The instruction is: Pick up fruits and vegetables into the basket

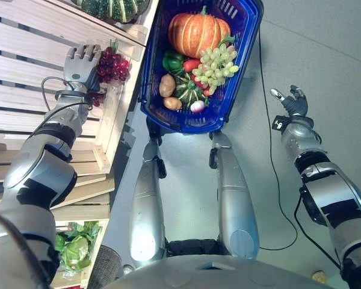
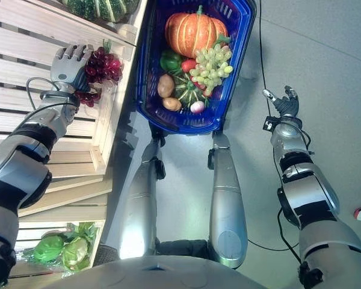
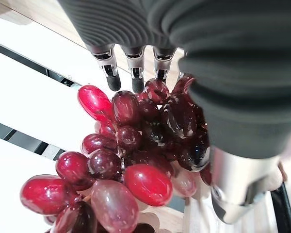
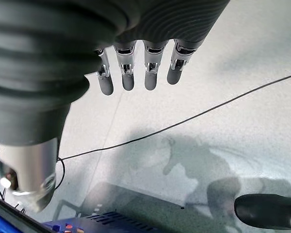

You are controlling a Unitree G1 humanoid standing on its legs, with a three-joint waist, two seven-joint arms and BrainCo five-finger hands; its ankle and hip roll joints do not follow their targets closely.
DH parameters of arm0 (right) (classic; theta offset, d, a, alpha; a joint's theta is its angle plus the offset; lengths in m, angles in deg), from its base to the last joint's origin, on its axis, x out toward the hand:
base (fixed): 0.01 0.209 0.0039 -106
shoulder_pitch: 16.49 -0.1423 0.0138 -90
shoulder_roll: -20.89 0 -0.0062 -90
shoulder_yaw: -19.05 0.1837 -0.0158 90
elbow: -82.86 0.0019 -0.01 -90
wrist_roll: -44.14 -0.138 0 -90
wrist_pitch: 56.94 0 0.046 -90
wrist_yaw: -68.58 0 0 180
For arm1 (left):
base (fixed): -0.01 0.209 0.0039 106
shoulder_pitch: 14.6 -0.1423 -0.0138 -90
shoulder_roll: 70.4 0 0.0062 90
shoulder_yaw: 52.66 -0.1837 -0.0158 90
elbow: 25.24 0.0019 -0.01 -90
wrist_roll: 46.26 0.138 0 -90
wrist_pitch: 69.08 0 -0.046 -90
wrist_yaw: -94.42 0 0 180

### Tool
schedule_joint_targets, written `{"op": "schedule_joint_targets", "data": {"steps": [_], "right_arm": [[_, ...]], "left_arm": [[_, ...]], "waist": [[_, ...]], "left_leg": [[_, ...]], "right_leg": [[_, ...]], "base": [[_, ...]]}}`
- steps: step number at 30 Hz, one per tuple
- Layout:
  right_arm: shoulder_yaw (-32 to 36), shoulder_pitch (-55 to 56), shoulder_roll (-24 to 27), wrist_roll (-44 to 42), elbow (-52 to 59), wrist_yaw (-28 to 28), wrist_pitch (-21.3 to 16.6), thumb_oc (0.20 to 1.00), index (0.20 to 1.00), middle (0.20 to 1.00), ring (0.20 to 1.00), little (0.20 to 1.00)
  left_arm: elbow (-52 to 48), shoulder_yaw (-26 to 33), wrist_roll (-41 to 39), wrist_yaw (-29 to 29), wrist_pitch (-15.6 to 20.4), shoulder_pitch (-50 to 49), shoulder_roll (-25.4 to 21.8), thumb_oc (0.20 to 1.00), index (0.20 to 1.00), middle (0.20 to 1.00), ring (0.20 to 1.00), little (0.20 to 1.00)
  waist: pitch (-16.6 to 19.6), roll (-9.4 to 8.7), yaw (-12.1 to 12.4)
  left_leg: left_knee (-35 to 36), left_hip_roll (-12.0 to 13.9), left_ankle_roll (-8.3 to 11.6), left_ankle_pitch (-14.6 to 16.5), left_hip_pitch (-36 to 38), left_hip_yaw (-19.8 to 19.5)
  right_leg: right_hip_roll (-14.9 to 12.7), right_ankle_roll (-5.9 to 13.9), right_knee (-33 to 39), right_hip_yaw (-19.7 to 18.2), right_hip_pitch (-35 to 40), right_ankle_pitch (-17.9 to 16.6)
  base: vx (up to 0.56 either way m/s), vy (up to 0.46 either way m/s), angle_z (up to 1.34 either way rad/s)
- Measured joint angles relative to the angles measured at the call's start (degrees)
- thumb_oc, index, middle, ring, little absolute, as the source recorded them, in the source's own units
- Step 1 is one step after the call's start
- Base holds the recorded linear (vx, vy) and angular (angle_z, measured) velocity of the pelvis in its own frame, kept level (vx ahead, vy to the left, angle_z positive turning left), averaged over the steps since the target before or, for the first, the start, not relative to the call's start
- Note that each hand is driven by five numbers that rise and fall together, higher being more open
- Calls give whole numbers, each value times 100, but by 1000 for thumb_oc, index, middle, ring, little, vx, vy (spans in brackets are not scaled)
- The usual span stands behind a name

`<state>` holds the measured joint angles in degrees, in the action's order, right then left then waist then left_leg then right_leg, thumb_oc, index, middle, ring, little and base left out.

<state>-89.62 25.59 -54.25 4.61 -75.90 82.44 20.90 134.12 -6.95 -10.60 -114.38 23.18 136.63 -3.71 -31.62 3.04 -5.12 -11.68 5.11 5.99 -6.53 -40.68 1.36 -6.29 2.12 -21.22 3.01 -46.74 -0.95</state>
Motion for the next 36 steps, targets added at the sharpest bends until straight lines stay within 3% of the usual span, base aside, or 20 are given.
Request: {"op": "schedule_joint_targets", "data": {"steps": [13,14,15,16,24,28,36], "right_arm": [[-10,-251,-39,-212,225,-63,-32,1000,1000,1000,1000,1000],[-11,-259,-44,-212,234,-63,-34,1000,1000,1000,1000,1000],[-11,-261,-57,-212,234,-61,-34,1000,1000,1000,1000,1000],[-13,-257,-67,-213,238,-60,-34,1000,1000,1000,1000,1000],[-17,-246,-67,-214,371,-16,-46,1000,1000,1000,1000,1000],[-18,-246,-77,-214,382,-10,-48,1000,1000,1000,1000,1000],[-18,-258,-92,-214,385,-13,-67,1000,1000,1000,1000,1000]], "left_arm": [[110,9,-12,-94,-63,252,40,1000,1000,1000,1000,1000],[110,9,-11,-91,-64,285,43,959,959,959,959,959],[111,9,-12,-75,-66,298,47,504,504,504,504,504],[112,9,-12,-61,-68,299,50,200,200,200,200,200],[222,14,-202,272,-53,381,44,200,200,200,200,200],[270,12,-325,406,-45,397,0,200,200,200,200,200],[344,73,-1165,580,94,333,-2,200,200,200,200,200]], "waist": [[21,-77,13],[18,-83,16],[16,-86,14],[19,-91,9],[26,-117,14],[32,-225,18],[42,-268,27]], "left_leg": [[-116,1,-14,25,-392,-5],[-117,1,-14,24,-419,-4],[-116,1,-14,24,-425,-2],[-117,1,-14,24,-425,1],[-122,2,-14,24,-425,0],[-158,2,-13,34,-429,1],[-225,1,-19,54,-461,-5]], "right_leg": [[12,12,18,-28,-329,-68],[14,17,18,-33,-355,-82],[17,19,22,-39,-361,-87],[17,19,24,-43,-361,-87],[19,19,25,-45,-361,-87],[20,19,17,-52,-359,-88],[20,28,19,-57,-351,-106]], "base": [[0,0,0],[0,0,0],[0,0,0],[0,0,0],[0,0,0],[0,0,0],[0,0,0]]}}
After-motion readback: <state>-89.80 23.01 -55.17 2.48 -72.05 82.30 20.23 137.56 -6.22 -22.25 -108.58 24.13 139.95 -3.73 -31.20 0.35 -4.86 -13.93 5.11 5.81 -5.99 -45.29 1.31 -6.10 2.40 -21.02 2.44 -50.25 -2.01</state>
